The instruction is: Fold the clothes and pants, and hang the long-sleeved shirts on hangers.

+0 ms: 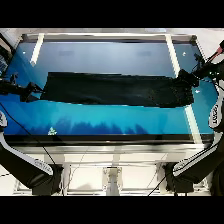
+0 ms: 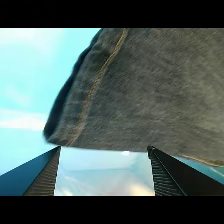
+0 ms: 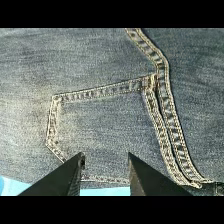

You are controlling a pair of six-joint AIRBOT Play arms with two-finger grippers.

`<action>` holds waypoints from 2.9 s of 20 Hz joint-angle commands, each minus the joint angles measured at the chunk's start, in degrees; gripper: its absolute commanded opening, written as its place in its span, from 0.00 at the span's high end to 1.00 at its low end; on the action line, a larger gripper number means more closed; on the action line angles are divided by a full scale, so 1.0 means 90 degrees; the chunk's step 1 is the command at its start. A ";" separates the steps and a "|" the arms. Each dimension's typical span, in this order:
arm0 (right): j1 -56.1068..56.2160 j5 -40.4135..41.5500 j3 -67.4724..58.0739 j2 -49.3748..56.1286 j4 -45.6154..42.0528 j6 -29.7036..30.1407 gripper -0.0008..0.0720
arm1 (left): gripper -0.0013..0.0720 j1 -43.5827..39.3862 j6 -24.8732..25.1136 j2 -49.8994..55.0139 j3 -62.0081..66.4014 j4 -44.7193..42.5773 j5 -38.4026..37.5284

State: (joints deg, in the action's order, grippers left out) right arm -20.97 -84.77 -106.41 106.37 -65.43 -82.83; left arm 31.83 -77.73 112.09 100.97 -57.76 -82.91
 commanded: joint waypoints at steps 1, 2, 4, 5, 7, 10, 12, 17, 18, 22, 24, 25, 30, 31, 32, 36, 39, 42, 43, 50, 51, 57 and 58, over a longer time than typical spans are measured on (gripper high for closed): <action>0.0007 0.0046 -0.0007 -0.0002 0.0000 0.0061 0.57 | 0.20 0.0022 -0.0427 -0.0114 0.0007 -0.0474 -0.0056; 0.0007 0.0049 -0.0007 -0.0002 0.0002 0.0117 0.57 | 0.20 0.0022 -0.0510 -0.0112 0.0005 -0.0588 -0.0053; 0.0007 0.0083 -0.0007 -0.0002 0.0000 0.0155 0.57 | 0.20 -0.0022 -0.0512 -0.0097 0.0002 -0.0491 -0.0024; 0.0007 0.0119 -0.0007 -0.0002 0.0000 0.0158 0.57 | 0.20 -0.0080 -0.0546 -0.0080 0.0002 -0.0466 0.0046; 0.0007 0.0206 -0.0007 -0.0002 0.0002 0.0160 0.57 | 0.20 -0.0248 -0.0661 -0.0012 0.0000 -0.0476 0.0194; 0.0007 0.0221 -0.0007 -0.0002 -0.0019 0.0180 0.57 | 0.20 -0.0515 -0.0716 0.0168 0.0000 -0.0534 0.0282; 0.0005 0.0209 -0.0007 -0.0002 -0.0053 0.0267 0.57 | 0.20 -0.0629 -0.0862 0.0250 0.0000 -0.0534 0.0359; 0.0005 0.0238 -0.0007 -0.0002 -0.0092 0.0333 0.57 | 0.26 -0.0702 -0.0952 0.0299 0.0000 -0.0525 0.0512; 0.0007 0.0236 -0.0007 -0.0002 -0.0095 0.0333 0.57 | 0.26 -0.0702 -0.0991 0.0299 0.0000 -0.0529 0.0537; 0.0005 0.0265 -0.0007 -0.0002 -0.0117 0.0335 0.57 | 0.35 -0.0695 -0.1035 0.0294 0.0000 -0.0510 0.0724; 0.0005 0.0267 -0.0007 -0.0002 -0.0114 0.0335 0.57 | 0.43 -0.0736 -0.1032 0.0294 0.0000 -0.0308 0.0974; 0.0007 0.0267 -0.0007 -0.0002 -0.0114 0.0335 0.57 | 0.43 -0.0763 -0.1032 0.0294 0.0000 -0.0138 0.1158; 0.0007 0.0267 -0.0007 -0.0002 -0.0114 0.0335 0.57 | 0.90 -0.0908 -0.1027 0.0274 0.0002 0.0138 0.1455; 0.0007 0.0265 -0.0007 -0.0002 -0.0114 0.0335 0.57 | 0.94 -0.0908 -0.0981 0.0221 0.0002 0.0131 0.1406; 0.0005 0.0260 -0.0007 -0.0002 -0.0114 0.0335 0.57 | 0.94 -0.0906 -0.0984 0.0126 0.0002 0.0114 0.1379; 0.0007 0.0250 -0.0007 -0.0002 -0.0100 0.0328 0.57 | 0.94 -0.0894 -0.1059 -0.0835 0.0002 -0.0899 0.1377; 0.0007 0.0138 -0.0007 -0.0002 0.0010 0.0318 0.57 | 0.94 -0.0896 -0.1054 -0.1637 0.0078 -0.1253 0.1372; 0.0007 -0.0151 -0.0007 -0.0002 0.0250 0.0308 0.57 | 0.94 -0.1054 -0.1027 -0.2001 0.0464 -0.1248 0.0998; 0.0007 -0.0233 -0.0007 -0.0002 0.0308 0.0308 0.57 | 0.94 -0.1183 -0.0981 -0.2001 0.0663 -0.1246 0.0741; 0.0146 -0.0486 -0.0007 -0.0005 0.0325 0.0306 0.57 | 0.94 -0.3201 -0.0648 -0.1807 0.1792 -0.1253 0.0452; 0.0185 -0.0527 -0.0010 -0.0005 0.0321 0.0306 0.57 | 0.94 -0.3543 -0.0648 -0.1683 0.1940 -0.1251 0.0500; 0.0610 -0.0544 -0.0007 -0.0005 0.0321 0.0306 0.57 | 0.94 -0.5204 -0.0644 -0.0617 0.2028 -0.0755 0.1078; 0.0695 -0.0474 -0.0007 -0.0007 0.0318 0.0308 0.57 | 0.94 -0.5411 -0.0571 -0.0415 0.2028 -0.0474 0.1073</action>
State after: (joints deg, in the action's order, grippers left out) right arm -16.56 -89.54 -106.41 106.37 -62.52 -80.09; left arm -10.79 -83.57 103.90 118.69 -67.02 -74.72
